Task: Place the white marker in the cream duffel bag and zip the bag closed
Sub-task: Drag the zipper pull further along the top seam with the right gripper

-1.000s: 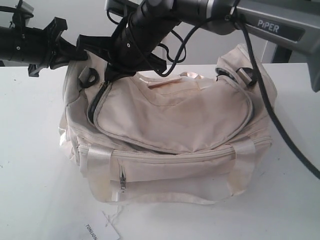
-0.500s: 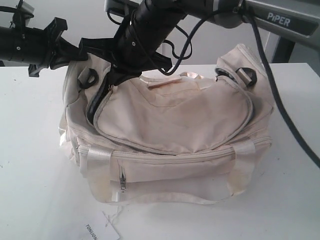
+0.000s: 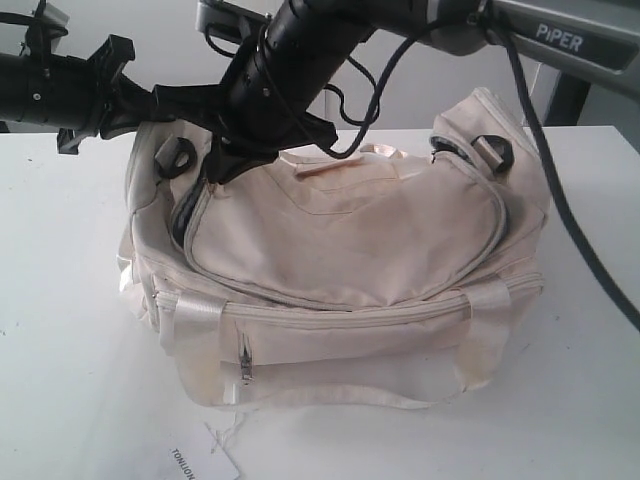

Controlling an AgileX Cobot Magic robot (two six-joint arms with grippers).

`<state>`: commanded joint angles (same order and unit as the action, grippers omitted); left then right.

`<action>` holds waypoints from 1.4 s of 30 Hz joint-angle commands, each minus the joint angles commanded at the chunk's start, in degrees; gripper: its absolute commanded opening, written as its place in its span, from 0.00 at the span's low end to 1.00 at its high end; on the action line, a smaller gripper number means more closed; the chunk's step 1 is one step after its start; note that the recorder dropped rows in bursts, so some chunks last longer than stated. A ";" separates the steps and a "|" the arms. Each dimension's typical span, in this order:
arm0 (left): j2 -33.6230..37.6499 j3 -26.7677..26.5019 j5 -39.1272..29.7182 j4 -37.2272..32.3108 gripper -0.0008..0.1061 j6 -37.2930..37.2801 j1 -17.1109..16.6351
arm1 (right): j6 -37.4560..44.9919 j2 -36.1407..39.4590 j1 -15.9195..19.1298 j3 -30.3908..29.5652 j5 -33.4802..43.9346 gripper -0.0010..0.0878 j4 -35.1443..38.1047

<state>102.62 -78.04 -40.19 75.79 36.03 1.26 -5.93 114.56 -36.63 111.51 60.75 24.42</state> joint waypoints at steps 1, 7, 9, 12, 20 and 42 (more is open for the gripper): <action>0.00 0.00 0.14 0.00 0.01 0.00 0.00 | 0.47 -0.33 0.00 0.00 0.43 0.01 0.29; 0.12 0.00 0.24 0.00 0.01 0.00 0.00 | 3.45 -0.78 0.00 0.00 3.55 0.01 3.94; 0.12 0.00 0.24 0.00 0.01 0.00 0.00 | 5.02 -0.78 0.00 0.00 4.62 0.01 5.64; 0.11 0.00 0.35 0.00 0.01 0.00 0.00 | 7.99 -0.78 0.00 0.00 7.82 0.01 6.22; 0.11 0.00 0.93 0.00 0.01 0.00 0.00 | 15.06 -0.78 0.00 -0.21 9.21 0.01 8.58; 0.11 0.00 1.17 0.00 0.01 0.17 0.00 | 16.06 -0.61 -3.80 -3.77 9.21 0.01 8.01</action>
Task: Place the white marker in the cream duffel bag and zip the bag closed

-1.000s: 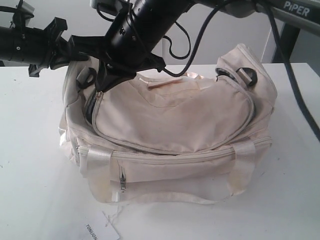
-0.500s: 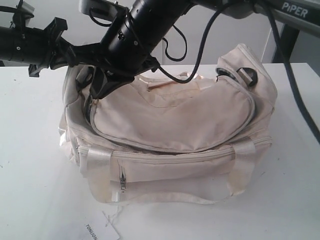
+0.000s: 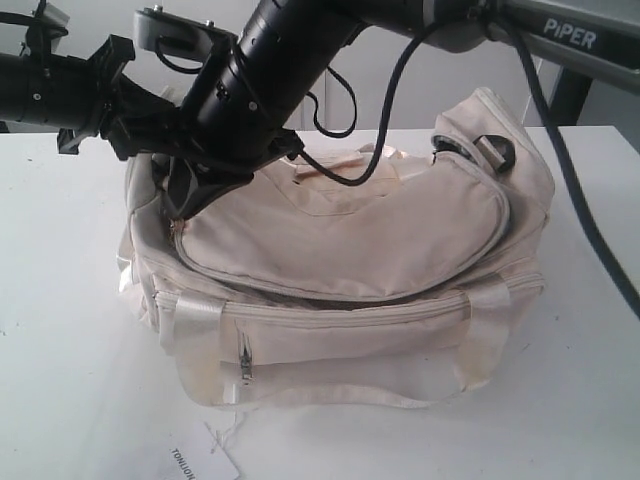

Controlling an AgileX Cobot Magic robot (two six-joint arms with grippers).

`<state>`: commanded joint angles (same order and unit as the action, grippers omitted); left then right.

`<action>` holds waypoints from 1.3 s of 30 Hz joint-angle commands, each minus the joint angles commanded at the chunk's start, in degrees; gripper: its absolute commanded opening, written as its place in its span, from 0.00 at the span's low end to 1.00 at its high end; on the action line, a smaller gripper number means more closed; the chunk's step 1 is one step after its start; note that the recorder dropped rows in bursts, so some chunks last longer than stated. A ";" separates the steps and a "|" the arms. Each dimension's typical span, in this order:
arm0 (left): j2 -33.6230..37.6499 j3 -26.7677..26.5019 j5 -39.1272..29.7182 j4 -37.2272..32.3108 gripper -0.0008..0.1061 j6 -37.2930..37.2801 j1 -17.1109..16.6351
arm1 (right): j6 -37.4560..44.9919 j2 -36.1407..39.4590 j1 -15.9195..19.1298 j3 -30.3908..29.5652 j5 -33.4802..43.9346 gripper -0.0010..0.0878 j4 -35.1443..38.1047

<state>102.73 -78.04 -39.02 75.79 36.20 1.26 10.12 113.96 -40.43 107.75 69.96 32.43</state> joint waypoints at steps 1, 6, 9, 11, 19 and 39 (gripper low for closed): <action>0.00 0.00 0.00 0.00 0.01 0.00 0.00 | 0.00 0.02 0.00 -0.11 0.00 0.01 0.00; 0.00 0.00 0.00 0.00 0.01 0.00 0.00 | 0.00 -0.85 -0.24 -1.71 0.00 0.01 0.00; 0.00 0.00 0.41 -0.12 0.01 -0.02 0.00 | 0.00 -1.24 -0.65 -3.98 0.00 0.01 0.00; 0.00 0.00 0.84 -0.21 0.01 -0.02 0.00 | 0.00 -1.60 -0.66 -4.95 0.00 0.01 0.00; 0.00 0.00 2.08 -5.73 0.01 0.07 0.00 | 0.12 -5.57 -0.66 -4.98 0.00 0.01 -2.62; -0.36 0.00 1.26 -9.91 0.55 1.58 0.00 | -1.34 -6.44 -0.66 -4.98 -5.67 0.01 -7.73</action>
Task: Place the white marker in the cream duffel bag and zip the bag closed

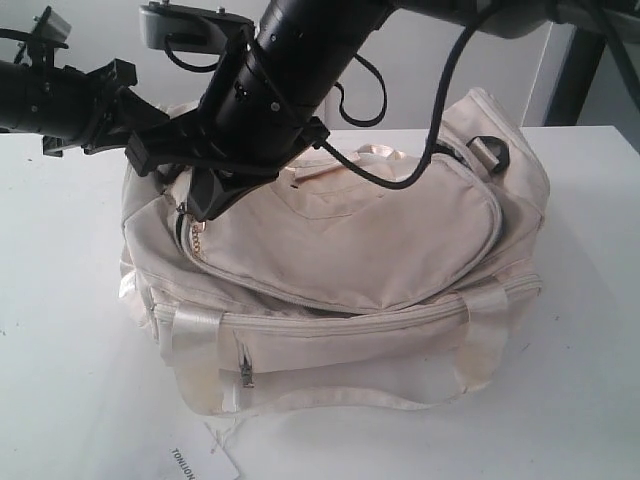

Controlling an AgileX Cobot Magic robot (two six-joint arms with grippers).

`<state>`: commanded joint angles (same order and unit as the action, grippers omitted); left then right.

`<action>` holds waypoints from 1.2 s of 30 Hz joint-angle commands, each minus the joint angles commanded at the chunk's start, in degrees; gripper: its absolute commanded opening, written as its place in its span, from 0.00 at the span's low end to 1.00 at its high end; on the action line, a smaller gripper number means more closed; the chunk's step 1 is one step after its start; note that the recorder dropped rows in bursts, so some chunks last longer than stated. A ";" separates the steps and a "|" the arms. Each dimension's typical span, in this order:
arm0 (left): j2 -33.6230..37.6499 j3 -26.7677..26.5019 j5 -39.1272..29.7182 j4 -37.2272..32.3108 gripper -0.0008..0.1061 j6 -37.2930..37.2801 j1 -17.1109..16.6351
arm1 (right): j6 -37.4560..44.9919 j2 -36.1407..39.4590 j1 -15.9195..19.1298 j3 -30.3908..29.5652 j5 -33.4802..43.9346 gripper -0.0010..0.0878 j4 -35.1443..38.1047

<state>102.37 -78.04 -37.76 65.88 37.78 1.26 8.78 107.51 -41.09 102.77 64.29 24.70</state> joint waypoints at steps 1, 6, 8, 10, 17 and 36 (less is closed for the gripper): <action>-0.11 0.00 -0.59 -0.09 0.57 0.00 0.00 | 0.00 0.00 0.00 0.00 -0.05 0.01 0.12; -1.84 0.00 -4.74 -3.52 0.59 -0.80 0.00 | 0.00 0.00 0.00 0.00 -0.17 0.01 0.13; -2.67 0.00 -5.19 -8.63 0.59 -3.33 0.00 | 0.00 0.00 0.00 0.00 -0.17 0.01 0.13; -3.12 0.00 -5.77 -14.56 0.59 -8.55 0.00 | 0.00 0.00 0.00 0.00 -0.17 0.01 0.13; -4.02 0.28 -13.57 -16.53 0.59 -11.33 0.00 | 0.00 0.00 0.00 0.00 -1.27 0.01 0.23; -4.02 0.28 -12.65 -16.16 0.01 -10.89 0.00 | -1.91 0.28 -0.48 -0.82 0.63 0.01 1.67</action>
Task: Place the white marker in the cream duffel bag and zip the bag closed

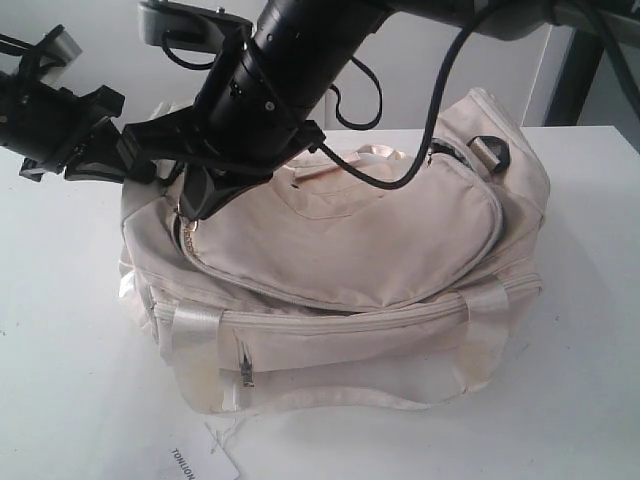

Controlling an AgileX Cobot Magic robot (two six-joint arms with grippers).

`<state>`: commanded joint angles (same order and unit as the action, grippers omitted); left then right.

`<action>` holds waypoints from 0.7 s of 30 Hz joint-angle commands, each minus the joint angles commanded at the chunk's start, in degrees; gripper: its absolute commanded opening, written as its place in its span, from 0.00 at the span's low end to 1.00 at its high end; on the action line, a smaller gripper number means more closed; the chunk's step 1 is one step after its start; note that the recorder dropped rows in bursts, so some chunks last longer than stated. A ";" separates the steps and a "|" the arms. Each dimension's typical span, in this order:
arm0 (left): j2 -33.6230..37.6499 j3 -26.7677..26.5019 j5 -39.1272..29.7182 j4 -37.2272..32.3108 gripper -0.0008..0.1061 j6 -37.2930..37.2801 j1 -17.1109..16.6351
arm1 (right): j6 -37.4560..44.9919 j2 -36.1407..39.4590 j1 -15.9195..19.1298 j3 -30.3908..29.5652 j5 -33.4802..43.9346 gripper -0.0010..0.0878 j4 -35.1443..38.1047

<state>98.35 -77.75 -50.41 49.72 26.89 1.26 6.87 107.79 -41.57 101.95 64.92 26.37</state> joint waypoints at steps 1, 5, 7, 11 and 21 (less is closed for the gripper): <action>0.00 0.00 0.00 -0.01 0.01 0.00 0.00 | -0.25 0.22 -0.24 -0.46 0.28 0.01 0.00; 0.00 0.00 0.31 0.10 0.01 0.00 0.00 | -0.66 2.38 -1.40 -1.61 2.24 0.01 0.70; 0.00 0.00 0.40 0.10 0.01 0.00 0.00 | -0.66 2.82 -1.94 -2.30 2.88 0.01 1.83; 0.00 0.00 0.47 0.10 0.01 0.00 0.00 | -0.31 3.09 -2.14 -2.80 5.04 0.01 1.91; 0.00 0.00 1.02 -0.13 0.01 0.00 0.00 | 0.53 3.09 -2.34 -3.43 5.04 0.01 -3.65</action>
<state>98.35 -77.75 -49.39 49.60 26.89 1.26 7.40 110.88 -43.91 98.52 69.96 22.72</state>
